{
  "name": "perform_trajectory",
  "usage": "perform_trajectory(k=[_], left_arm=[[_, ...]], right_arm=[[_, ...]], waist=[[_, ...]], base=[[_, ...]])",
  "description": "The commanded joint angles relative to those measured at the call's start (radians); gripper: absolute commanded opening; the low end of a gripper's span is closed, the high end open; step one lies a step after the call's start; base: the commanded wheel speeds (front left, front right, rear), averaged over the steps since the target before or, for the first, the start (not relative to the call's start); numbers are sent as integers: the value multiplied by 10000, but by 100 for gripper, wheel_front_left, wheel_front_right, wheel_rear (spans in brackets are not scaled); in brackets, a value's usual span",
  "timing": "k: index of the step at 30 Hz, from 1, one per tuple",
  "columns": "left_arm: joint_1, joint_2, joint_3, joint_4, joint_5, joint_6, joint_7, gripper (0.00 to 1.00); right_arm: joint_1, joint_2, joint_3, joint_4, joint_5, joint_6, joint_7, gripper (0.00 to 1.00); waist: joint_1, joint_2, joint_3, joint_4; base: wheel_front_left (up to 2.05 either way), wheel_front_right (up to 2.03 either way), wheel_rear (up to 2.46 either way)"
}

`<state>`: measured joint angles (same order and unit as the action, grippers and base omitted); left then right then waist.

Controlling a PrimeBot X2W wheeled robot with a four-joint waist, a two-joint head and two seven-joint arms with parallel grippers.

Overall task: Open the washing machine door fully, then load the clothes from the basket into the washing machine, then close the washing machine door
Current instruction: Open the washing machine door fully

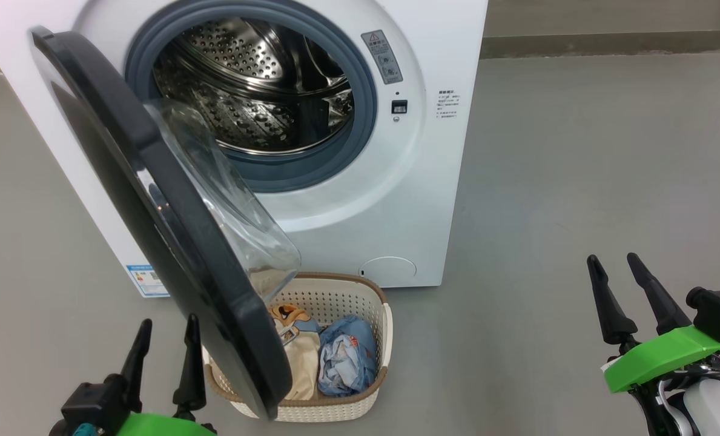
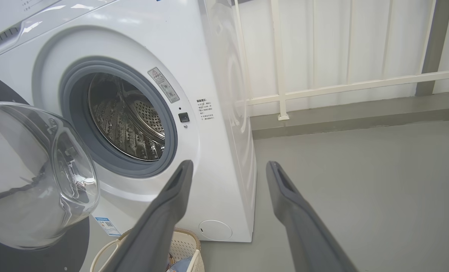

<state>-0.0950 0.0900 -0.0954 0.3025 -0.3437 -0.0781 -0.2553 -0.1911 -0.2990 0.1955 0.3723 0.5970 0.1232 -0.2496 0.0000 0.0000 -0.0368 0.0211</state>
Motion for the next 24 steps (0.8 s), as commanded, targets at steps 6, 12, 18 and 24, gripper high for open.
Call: perform_trajectory(k=[6, 12, 18, 24], left_arm=[[-241, 36, 366, -258, 49, -16, -64, 100], [-232, 7, 384, -236, 81, -43, -64, 100], [-228, -18, 400, -217, 96, -69, -64, 100], [-234, -53, 417, -187, 111, -95, -64, 100]], right_arm=[[-78, -172, 247, -157, -92, 75, -122, 100], [-88, -171, 287, -134, -88, 75, -122, 100], [-69, -155, 325, -103, -68, 75, -122, 100], [-80, -148, 385, -58, -19, 75, -122, 100]], waist=[[0, 0, -34, 0], [0, 0, -62, -11], [0, 0, -85, -14], [0, 0, -115, -10]], base=[[0, 0, 0], [0, 0, 0], [0, 0, 0], [0, 0, 0]])
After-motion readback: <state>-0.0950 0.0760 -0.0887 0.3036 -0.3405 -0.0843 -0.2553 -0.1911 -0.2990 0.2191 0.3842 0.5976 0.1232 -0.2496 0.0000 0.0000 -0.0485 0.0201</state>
